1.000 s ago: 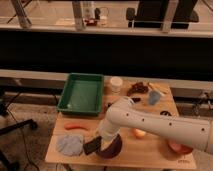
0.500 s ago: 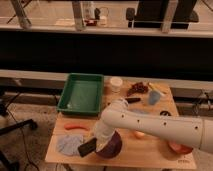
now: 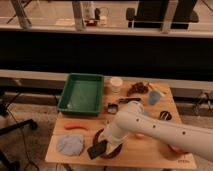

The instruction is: Wipe purple bowl with eraser

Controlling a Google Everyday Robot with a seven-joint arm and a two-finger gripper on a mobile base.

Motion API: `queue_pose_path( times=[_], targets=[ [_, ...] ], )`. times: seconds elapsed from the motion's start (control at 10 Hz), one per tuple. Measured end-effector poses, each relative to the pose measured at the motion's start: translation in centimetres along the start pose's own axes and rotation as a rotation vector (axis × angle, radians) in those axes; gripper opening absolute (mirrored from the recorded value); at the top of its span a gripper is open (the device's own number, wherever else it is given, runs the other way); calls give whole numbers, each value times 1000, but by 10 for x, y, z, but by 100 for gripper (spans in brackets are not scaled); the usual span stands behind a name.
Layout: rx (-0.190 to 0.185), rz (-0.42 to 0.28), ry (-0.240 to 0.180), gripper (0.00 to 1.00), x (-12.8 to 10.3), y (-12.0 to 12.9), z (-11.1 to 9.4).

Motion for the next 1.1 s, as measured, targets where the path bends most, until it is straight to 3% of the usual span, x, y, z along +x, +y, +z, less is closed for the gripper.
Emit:
queue_pose_path(
  times=[0.5, 1.1],
  targets=[
    [4, 33, 24, 3, 23, 16, -3],
    [22, -7, 107, 3, 33, -39, -10]
  ],
)
